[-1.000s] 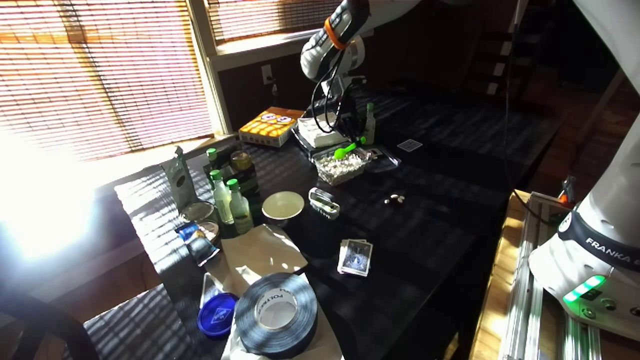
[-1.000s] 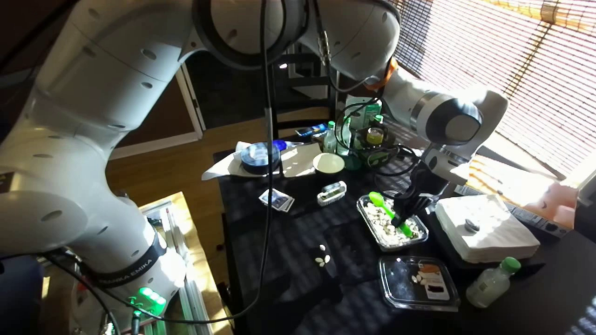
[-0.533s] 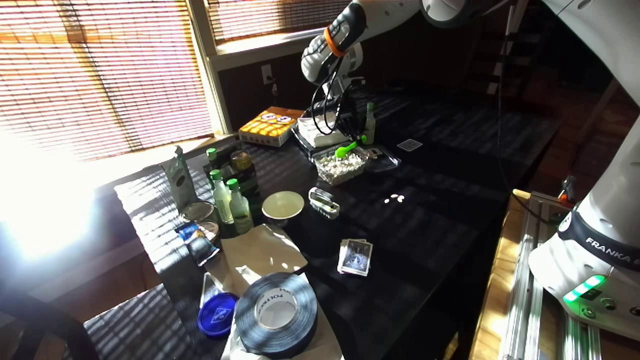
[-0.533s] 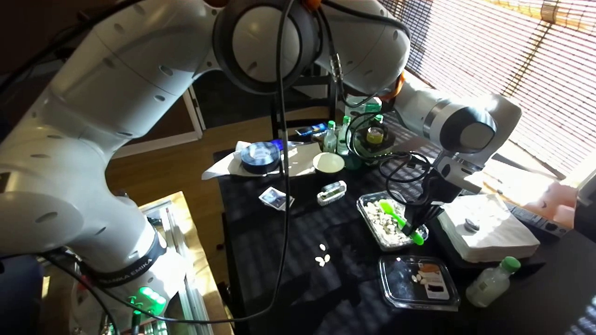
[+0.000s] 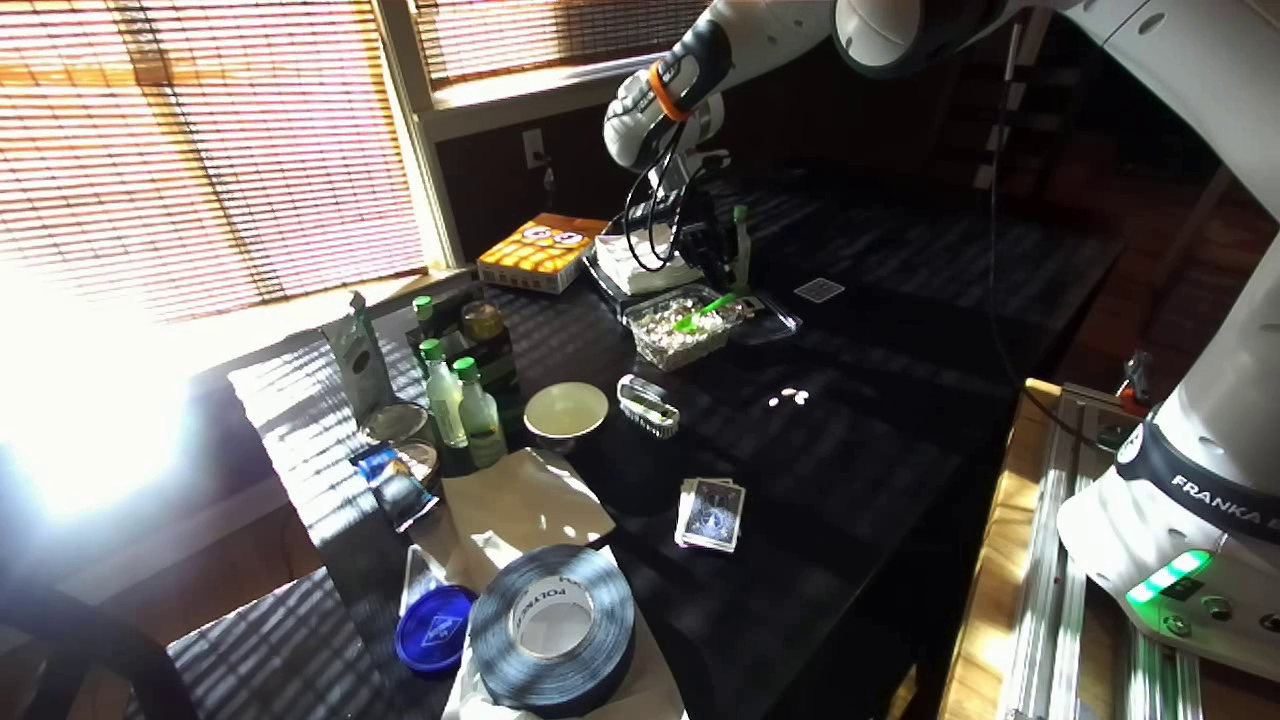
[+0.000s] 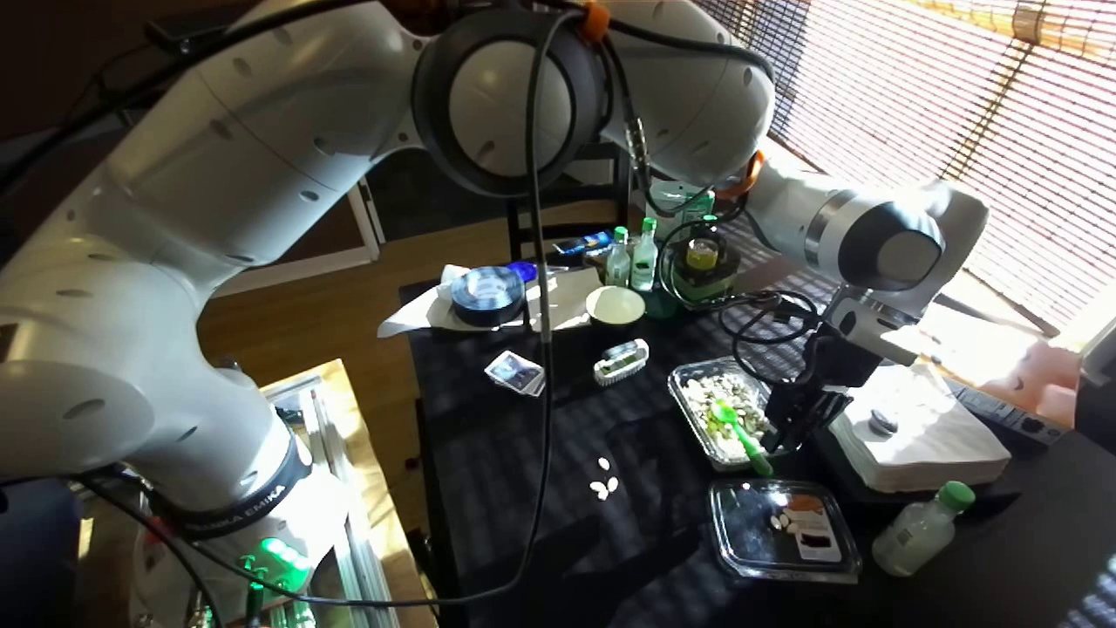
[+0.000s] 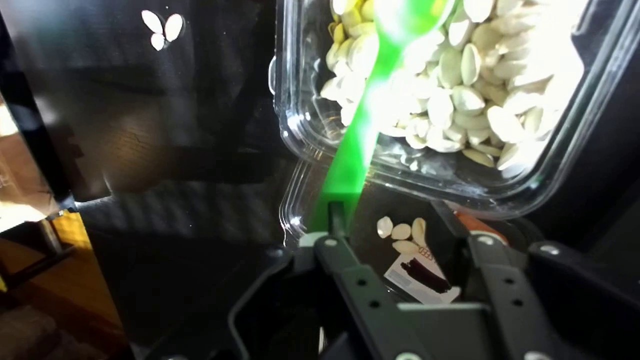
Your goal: Pick up the spoon and put it back down
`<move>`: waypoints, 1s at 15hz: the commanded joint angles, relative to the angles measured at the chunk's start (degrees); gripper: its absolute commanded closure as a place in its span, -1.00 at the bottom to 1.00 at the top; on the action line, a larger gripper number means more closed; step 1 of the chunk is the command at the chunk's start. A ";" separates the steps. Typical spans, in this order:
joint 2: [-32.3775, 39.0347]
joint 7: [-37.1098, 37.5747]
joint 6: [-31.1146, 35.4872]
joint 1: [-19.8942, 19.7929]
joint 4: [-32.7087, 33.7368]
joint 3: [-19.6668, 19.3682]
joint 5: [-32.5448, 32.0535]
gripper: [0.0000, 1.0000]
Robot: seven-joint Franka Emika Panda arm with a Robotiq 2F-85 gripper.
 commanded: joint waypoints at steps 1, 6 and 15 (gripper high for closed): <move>0.03 1.78 0.27 -0.99 1.78 0.93 0.07 -0.53; -5.17 6.43 7.24 -0.53 -4.69 -0.18 2.62 -1.00; -20.23 10.33 21.24 -4.87 -26.03 2.94 14.51 -1.00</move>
